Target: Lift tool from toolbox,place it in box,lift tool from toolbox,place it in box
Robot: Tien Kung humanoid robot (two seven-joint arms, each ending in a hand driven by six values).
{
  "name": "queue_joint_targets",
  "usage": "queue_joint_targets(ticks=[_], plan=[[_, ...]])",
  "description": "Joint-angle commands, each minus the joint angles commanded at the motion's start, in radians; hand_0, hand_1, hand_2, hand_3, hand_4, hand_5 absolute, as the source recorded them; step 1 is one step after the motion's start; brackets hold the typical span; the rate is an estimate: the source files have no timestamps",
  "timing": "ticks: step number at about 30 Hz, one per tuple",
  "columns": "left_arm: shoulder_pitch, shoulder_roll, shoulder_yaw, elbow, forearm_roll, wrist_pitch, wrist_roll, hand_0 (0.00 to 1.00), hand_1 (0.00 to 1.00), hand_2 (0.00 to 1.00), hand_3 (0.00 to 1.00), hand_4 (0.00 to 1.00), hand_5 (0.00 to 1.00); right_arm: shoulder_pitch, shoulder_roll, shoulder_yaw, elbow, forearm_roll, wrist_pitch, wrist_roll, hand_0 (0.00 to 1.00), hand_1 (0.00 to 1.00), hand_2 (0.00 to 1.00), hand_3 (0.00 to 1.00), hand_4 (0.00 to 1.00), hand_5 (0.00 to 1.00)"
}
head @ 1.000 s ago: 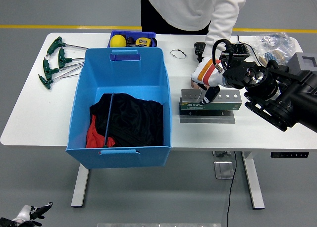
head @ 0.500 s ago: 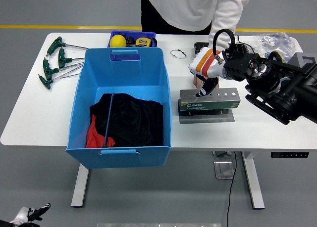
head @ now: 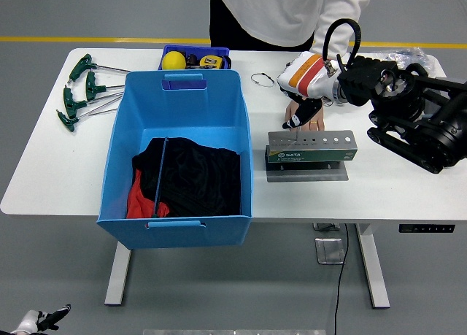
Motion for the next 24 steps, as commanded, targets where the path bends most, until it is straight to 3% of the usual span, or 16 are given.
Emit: queue_joint_targets(ticks=[14,24], plan=[[0.002,0.001,-0.007,0.0,0.013,-0.004,0.003,0.642,0.544,0.662,0.695,0.734,0.711,0.013,-0.032,0.099,0.084,0.068,0.049,-0.028,0.05,0.002,0.043,0.054,0.904,0.693],[0.012,-0.006,-0.053,0.0,0.061,-0.002,0.008,0.648,0.545,0.664,0.695,0.735,0.71,-0.036,-0.016,0.296,0.297,0.038,0.014,-0.052,0.034,0.002,0.036,0.049,0.879,0.691]])
